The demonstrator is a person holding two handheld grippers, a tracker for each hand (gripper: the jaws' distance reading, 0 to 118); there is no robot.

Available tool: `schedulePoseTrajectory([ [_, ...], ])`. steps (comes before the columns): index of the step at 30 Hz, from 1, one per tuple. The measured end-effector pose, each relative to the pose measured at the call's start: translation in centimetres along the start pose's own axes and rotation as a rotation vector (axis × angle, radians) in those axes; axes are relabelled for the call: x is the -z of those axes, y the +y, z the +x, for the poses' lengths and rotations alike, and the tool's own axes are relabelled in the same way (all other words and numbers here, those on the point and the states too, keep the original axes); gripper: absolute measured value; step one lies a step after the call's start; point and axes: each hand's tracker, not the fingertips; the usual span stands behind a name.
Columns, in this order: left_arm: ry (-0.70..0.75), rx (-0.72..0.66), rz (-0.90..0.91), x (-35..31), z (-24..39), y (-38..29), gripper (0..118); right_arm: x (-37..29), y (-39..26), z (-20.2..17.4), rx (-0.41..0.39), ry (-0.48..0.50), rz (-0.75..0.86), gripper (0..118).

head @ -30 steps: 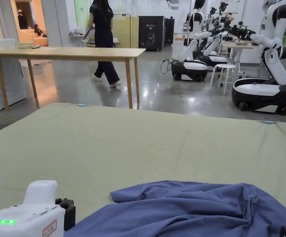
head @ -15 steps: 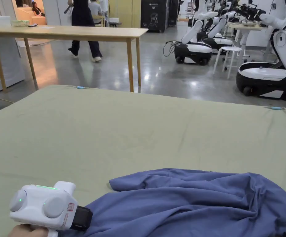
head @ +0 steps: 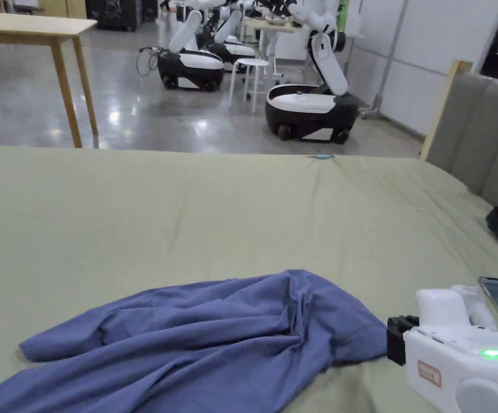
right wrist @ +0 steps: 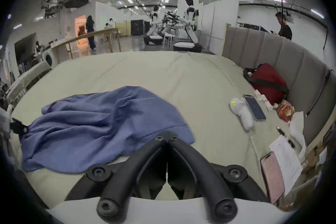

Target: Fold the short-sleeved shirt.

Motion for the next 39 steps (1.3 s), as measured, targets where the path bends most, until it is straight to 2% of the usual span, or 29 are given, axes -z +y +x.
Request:
schedulePoseTrajectory([
  [1, -0.043, -0.018, -0.013, 0.9, -1.0, 0.6, 0, 1.3, 1.0, 0.8, 0.011, 0.003, -0.012, 0],
  [4, -0.023, -0.017, -0.002, 1.1, -0.8, 0.7, 0, 5.3, 3.3, 2.7, 0.06, 0.042, -0.105, 1],
  [5, -0.02, -0.016, 0.004, 1.6, -1.0, 0.7, 0, 6.6, 3.9, 3.2, 0.063, 0.071, -0.155, 5],
  [6, -0.021, -0.016, -0.001, 1.8, -1.2, 0.9, 0, 7.8, 4.1, 3.6, 0.057, 0.101, -0.194, 24],
  [7, -0.023, -0.022, -0.006, 1.9, -1.4, 1.1, 0, 8.7, 4.0, 3.8, 0.057, 0.105, -0.233, 74],
  [8, -0.027, -0.031, -0.007, 2.0, -1.5, 1.2, 0, 9.8, 3.9, 3.9, 0.059, 0.089, -0.282, 108],
  [9, -0.032, -0.035, -0.01, 2.1, -1.5, 1.0, 0, 10.9, 3.6, 4.0, 0.05, 0.096, -0.321, 108],
  [11, -0.036, -0.041, -0.012, 2.1, -1.6, 1.1, 0, 12.2, 2.7, 3.8, 0.041, 0.111, -0.33, 118],
  [15, -0.029, -0.032, -0.021, 2.2, -1.5, 1.1, 0, 14.6, 1.7, 4.1, 0.092, 0.074, -0.39, 116],
  [18, -0.024, -0.025, -0.026, 2.0, -1.3, 1.1, 0, 13.8, 1.6, 4.2, 0.087, 0.091, -0.377, 92],
  [19, -0.023, -0.026, -0.027, 1.9, -1.4, 1.3, 0, 12.6, 2.1, 4.1, 0.067, 0.11, -0.363, 54],
  [20, -0.024, -0.026, -0.027, 1.5, -1.6, 1.6, 0, 11.4, 2.7, 4.2, 0.058, 0.162, -0.331, 5],
  [21, -0.017, -0.026, -0.01, 1.1, -1.7, 1.6, 0, 10.1, 3.2, 4.4, 0.058, 0.187, -0.269, 4],
  [22, 0.004, -0.021, 0.014, 0.4, -1.9, 2.0, 0, 8.7, 3.9, 4.5, 0.063, 0.156, -0.257, 4],
  [24, 0.027, -0.023, 0.08, -1.8, -2.8, 3.3, 0, 5.4, 5.6, 5.0, 0.047, 0.178, -0.182, 4],
  [27, 0.15, 0.051, 0.176, -6.1, -3.3, 5.0, 0, 0.0, 8.2, 5.6, 0.046, 0.186, -0.074, 4],
  [34, 0.234, 0.036, 0.374, -15.9, -5.6, 8.8, 0, -10.4, 12.6, 7.2, 0.013, 0.192, 0.098, 4],
  [37, 0.16, -0.025, 0.433, -18.7, -6.3, 10.5, 0, -13.1, 14.0, 7.8, 0.026, 0.2, 0.14, 4],
  [39, 0.171, -0.015, 0.459, -20.0, -5.9, 11.5, 0, -14.3, 14.7, 7.8, 0.022, 0.193, 0.17, 4],
])
